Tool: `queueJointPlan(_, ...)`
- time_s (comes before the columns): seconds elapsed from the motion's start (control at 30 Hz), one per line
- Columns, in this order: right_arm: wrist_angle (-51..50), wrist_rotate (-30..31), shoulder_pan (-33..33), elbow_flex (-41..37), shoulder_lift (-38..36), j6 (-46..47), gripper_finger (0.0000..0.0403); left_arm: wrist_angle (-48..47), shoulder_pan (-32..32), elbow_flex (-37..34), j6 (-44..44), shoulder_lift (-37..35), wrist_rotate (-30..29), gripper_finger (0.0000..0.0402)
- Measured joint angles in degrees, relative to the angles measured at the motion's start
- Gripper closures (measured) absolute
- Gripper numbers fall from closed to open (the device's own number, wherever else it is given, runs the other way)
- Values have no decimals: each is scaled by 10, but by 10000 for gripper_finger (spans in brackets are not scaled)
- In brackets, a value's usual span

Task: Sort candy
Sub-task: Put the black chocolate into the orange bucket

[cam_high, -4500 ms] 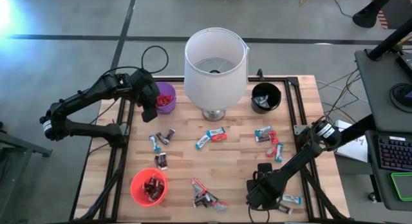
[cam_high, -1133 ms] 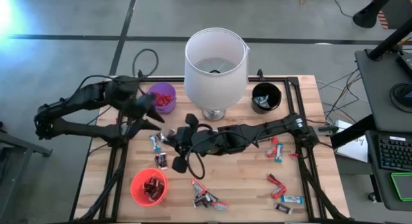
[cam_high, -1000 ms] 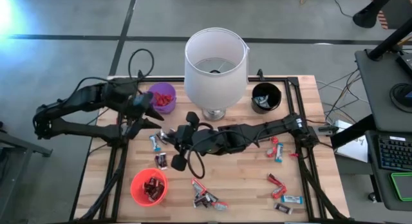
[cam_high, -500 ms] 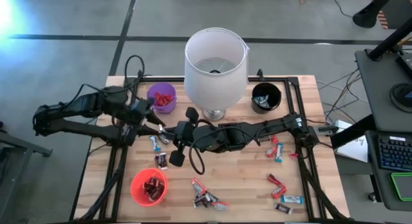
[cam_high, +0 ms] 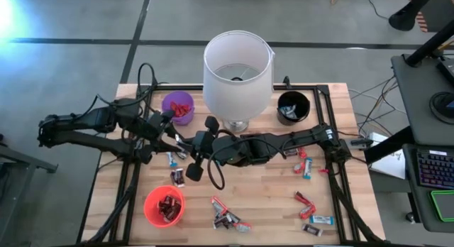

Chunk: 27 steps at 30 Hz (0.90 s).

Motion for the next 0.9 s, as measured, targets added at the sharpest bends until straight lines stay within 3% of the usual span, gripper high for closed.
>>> queueJointPlan(0.47, 0, 0, -3, 0, 0, 0, 390, 21, 0, 0, 10, 12, 0, 259)
queueJointPlan(0.9, -3, -1, -2, -1, 0, 0, 390, 20, 0, 0, 21, 16, 0, 389)
